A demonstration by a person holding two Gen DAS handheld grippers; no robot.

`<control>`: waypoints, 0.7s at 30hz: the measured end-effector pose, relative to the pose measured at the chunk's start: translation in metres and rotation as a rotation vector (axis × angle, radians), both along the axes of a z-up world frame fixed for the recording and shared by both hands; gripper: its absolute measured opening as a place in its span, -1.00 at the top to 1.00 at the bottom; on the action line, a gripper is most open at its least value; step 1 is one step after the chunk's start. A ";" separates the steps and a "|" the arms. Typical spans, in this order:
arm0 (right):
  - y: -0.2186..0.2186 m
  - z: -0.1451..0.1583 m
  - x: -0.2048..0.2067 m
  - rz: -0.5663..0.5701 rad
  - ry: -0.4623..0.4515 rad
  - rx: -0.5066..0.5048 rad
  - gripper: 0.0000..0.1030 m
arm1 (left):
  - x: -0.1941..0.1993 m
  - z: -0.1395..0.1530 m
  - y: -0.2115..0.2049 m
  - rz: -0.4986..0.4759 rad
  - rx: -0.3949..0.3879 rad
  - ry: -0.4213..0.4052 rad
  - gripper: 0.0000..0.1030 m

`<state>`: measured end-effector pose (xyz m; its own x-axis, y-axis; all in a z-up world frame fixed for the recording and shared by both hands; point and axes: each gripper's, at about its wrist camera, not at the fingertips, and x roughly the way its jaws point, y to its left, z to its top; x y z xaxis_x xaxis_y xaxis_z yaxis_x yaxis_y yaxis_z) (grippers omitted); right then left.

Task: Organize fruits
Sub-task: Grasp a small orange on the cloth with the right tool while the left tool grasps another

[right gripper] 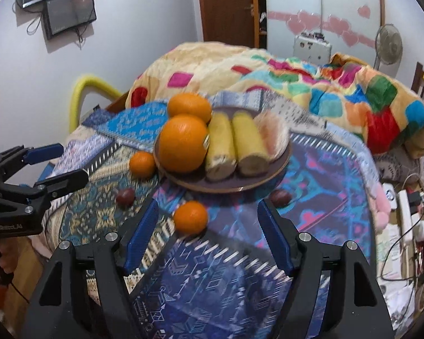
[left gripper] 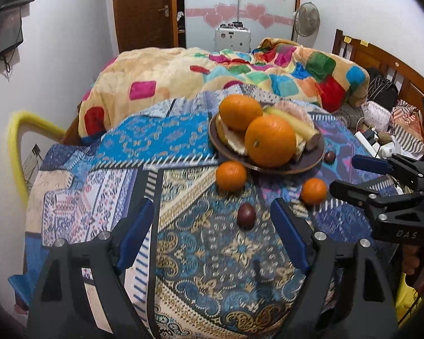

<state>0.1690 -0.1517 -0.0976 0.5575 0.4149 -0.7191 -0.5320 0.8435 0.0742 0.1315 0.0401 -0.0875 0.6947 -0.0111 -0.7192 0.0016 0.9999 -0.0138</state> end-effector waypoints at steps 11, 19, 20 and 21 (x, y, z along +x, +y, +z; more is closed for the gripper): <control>0.015 -0.031 0.010 0.032 0.083 -0.032 0.10 | -0.001 -0.025 0.002 -0.025 0.011 0.030 -0.65; 0.019 -0.031 0.006 0.056 0.066 -0.042 0.41 | 0.010 -0.027 -0.002 -0.049 0.005 0.026 -0.54; 0.018 -0.031 0.006 0.053 0.061 -0.045 0.41 | 0.011 -0.027 -0.003 -0.052 0.004 0.025 -0.51; 0.016 -0.030 0.005 0.050 0.055 -0.045 0.41 | 0.013 -0.026 -0.004 -0.055 0.004 0.024 -0.50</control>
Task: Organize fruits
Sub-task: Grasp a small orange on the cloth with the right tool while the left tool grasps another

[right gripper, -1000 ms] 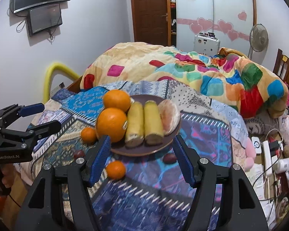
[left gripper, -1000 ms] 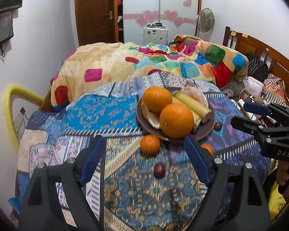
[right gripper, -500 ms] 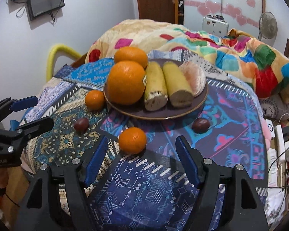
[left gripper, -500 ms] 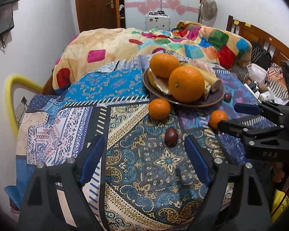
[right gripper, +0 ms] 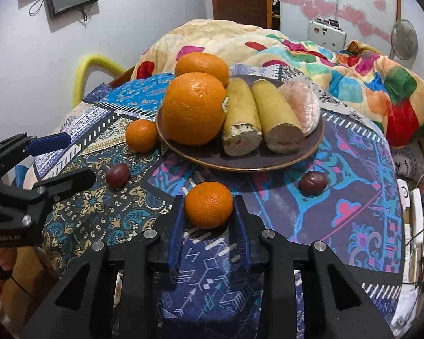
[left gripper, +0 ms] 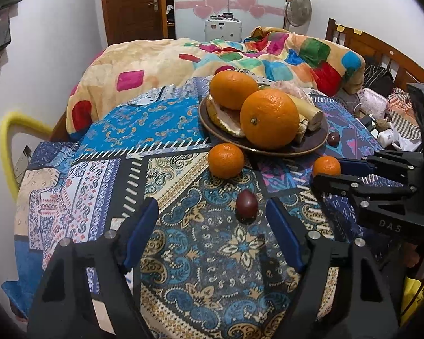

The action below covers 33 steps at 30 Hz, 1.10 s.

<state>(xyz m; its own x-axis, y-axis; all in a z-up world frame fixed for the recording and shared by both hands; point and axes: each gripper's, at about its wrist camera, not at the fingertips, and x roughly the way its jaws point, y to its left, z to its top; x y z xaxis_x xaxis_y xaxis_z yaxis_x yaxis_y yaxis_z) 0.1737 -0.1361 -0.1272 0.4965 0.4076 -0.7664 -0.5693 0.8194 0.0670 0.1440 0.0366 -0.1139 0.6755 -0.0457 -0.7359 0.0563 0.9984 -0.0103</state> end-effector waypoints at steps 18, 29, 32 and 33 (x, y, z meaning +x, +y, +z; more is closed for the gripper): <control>-0.031 0.022 0.021 -0.048 -0.057 0.016 0.41 | 0.050 -0.015 -0.007 -0.030 -0.022 0.039 0.00; -0.036 0.018 0.028 -0.060 -0.053 0.021 0.41 | 0.060 -0.022 -0.006 -0.045 -0.044 0.069 0.31; -0.038 0.019 0.028 -0.063 -0.056 0.022 0.41 | 0.057 -0.020 -0.005 -0.041 -0.042 0.055 0.32; -0.038 0.020 0.028 -0.064 -0.057 0.023 0.41 | 0.055 -0.019 -0.005 -0.040 -0.040 0.048 0.32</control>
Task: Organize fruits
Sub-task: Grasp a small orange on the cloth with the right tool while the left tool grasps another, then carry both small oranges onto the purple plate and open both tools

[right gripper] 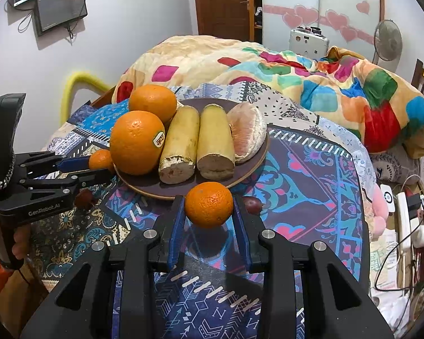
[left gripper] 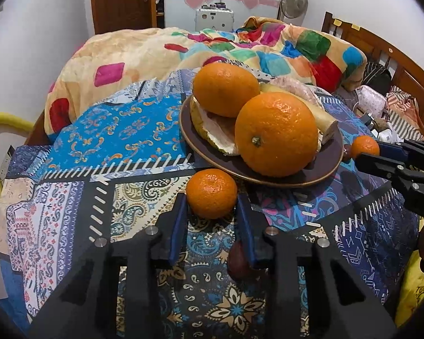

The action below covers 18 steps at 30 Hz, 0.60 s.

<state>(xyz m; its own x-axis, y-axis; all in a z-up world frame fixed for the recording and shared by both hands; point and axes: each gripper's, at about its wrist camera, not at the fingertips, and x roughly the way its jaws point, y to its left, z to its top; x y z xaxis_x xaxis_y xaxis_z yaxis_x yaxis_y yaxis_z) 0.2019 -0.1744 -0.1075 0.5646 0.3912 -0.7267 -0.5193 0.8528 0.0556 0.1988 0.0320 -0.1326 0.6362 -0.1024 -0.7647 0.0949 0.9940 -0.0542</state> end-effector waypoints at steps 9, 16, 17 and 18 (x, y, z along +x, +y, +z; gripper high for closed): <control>-0.007 0.016 0.003 -0.018 -0.032 0.022 0.41 | -0.013 0.036 0.002 0.009 -0.003 -0.080 0.33; -0.013 0.033 0.009 -0.031 -0.068 0.038 0.41 | -0.012 0.068 -0.010 -0.013 -0.012 -0.150 0.33; -0.013 0.035 0.011 -0.032 -0.074 0.039 0.41 | -0.010 0.072 -0.012 -0.019 -0.012 -0.159 0.33; -0.013 0.037 0.011 -0.031 -0.080 0.040 0.41 | -0.009 0.075 -0.014 -0.024 -0.012 -0.166 0.33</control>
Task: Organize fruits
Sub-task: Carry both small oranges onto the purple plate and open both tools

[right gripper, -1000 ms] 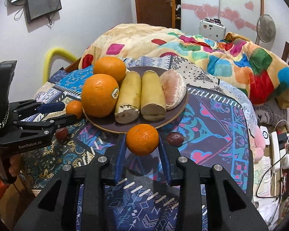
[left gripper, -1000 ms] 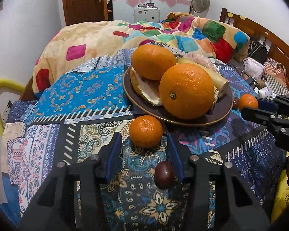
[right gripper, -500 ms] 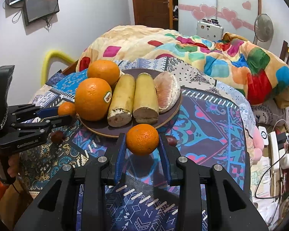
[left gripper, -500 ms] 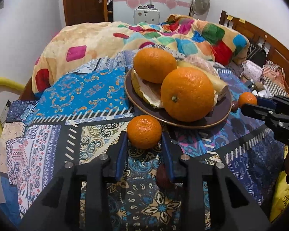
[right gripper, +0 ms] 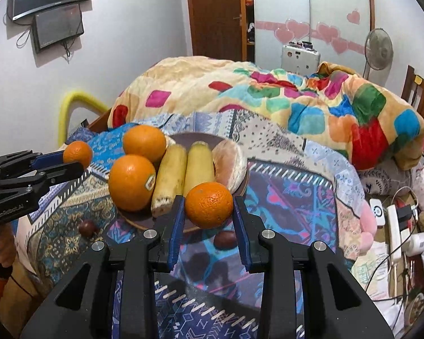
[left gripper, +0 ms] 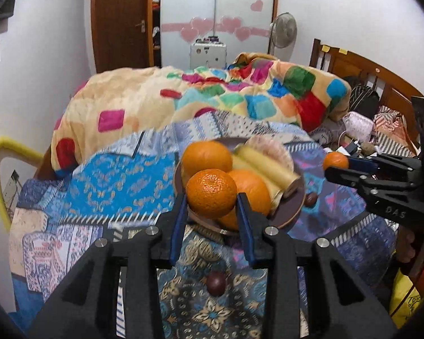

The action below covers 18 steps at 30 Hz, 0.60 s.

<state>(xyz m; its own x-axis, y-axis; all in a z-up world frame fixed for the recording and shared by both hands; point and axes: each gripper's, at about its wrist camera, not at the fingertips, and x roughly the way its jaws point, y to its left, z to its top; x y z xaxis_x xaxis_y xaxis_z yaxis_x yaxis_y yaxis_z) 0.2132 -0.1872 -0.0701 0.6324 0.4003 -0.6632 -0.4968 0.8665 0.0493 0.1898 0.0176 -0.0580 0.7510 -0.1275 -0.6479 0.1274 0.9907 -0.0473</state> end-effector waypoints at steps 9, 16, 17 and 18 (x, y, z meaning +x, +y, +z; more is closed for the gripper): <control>0.001 0.013 0.015 0.001 -0.049 0.001 0.41 | 0.023 0.015 -0.023 -0.041 0.011 -0.036 0.33; 0.002 0.009 0.035 -0.007 -0.051 -0.008 0.41 | 0.054 0.002 -0.041 -0.064 0.022 -0.003 0.33; 0.002 0.008 0.037 -0.007 -0.050 -0.011 0.41 | 0.058 0.000 -0.043 -0.063 0.026 0.003 0.33; 0.003 0.006 0.039 -0.007 -0.048 -0.015 0.41 | 0.062 -0.002 -0.044 -0.064 0.027 0.012 0.33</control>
